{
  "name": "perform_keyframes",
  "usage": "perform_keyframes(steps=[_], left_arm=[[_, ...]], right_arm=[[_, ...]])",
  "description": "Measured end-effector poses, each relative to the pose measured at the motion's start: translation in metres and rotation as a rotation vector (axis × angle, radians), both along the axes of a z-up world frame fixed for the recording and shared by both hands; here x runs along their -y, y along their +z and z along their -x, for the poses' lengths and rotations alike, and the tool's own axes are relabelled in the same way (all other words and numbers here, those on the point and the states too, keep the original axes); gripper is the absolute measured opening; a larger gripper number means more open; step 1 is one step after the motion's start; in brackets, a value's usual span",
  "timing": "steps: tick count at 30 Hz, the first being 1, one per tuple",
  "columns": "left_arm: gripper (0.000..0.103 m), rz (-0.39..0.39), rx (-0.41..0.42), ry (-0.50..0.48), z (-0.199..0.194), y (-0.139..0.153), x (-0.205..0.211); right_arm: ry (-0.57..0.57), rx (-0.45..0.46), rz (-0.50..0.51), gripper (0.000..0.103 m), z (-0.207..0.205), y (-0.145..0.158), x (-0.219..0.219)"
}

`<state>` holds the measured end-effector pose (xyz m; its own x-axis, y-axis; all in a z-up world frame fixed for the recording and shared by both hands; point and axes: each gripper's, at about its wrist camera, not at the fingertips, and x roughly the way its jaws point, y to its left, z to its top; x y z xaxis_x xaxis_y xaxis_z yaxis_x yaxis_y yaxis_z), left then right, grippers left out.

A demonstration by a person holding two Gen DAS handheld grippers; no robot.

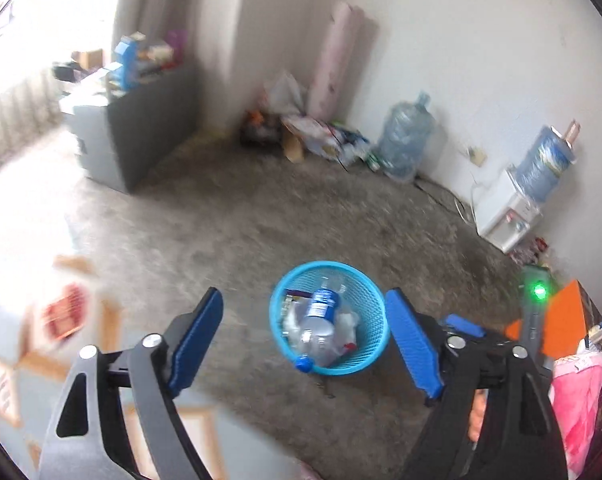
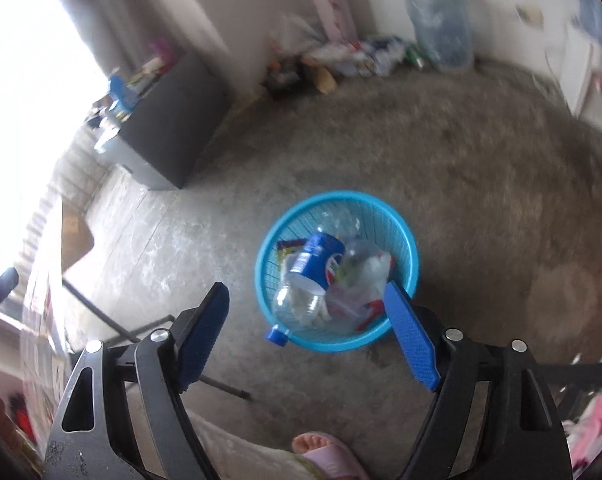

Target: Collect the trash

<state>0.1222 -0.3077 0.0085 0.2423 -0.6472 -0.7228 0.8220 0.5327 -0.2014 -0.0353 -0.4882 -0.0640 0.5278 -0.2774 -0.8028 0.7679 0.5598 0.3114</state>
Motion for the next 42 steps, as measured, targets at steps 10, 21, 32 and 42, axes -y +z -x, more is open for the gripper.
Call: perform_keyframes(steps=[10,21,32,42], left_arm=[[0.097,0.083,0.17,0.376,0.027,0.051,-0.176],[0.097,-0.077,0.2,0.808,0.069,0.017,-0.3],[0.097,-0.186,0.155,0.981,0.08,0.0,-0.32],[0.097,-0.263,0.033,0.999,0.071,-0.029,-0.325]], right_arm=[[0.341,0.125,0.348,0.095,-0.028,0.09,-0.137],[0.599,0.079,0.387,0.095,-0.045,0.094,-0.238],[0.682,-0.102,0.44,0.095,-0.045,0.073,-0.274],[0.621,-0.217,0.401,0.095,-0.039,0.054,-0.264]])
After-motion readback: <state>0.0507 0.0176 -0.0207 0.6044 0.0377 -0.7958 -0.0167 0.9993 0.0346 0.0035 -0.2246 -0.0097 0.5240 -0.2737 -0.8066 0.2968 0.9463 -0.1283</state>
